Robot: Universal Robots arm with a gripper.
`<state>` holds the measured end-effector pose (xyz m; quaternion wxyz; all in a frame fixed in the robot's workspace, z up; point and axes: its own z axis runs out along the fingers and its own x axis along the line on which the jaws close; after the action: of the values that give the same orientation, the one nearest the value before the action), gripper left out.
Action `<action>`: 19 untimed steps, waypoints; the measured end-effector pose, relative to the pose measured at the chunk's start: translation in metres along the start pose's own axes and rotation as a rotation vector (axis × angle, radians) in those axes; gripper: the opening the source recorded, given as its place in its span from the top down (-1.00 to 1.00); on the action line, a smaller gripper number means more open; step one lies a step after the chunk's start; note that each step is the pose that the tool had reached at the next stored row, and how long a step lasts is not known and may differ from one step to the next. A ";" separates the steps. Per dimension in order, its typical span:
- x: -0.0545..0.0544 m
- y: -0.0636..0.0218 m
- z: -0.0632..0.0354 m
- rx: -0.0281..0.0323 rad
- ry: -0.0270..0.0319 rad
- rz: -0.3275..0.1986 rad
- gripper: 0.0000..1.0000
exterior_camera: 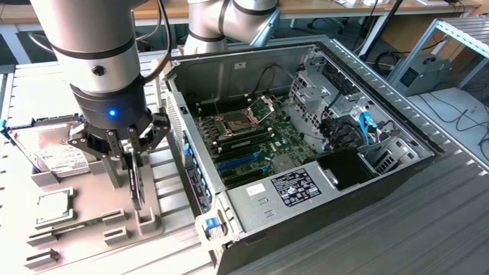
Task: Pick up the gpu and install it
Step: 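Pick up the gpu and move the gpu toward the slot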
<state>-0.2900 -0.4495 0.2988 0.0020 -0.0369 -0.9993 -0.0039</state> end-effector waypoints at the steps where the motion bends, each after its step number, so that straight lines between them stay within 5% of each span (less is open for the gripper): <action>1: 0.000 0.0000 -0.0005 0.0000 0.0000 0.000 0.48; 19: 0.000 0.0001 -0.0111 0.0001 0.0001 0.000 0.48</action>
<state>-0.2900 -0.4495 0.3099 0.0021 -0.0369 -0.9993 -0.0039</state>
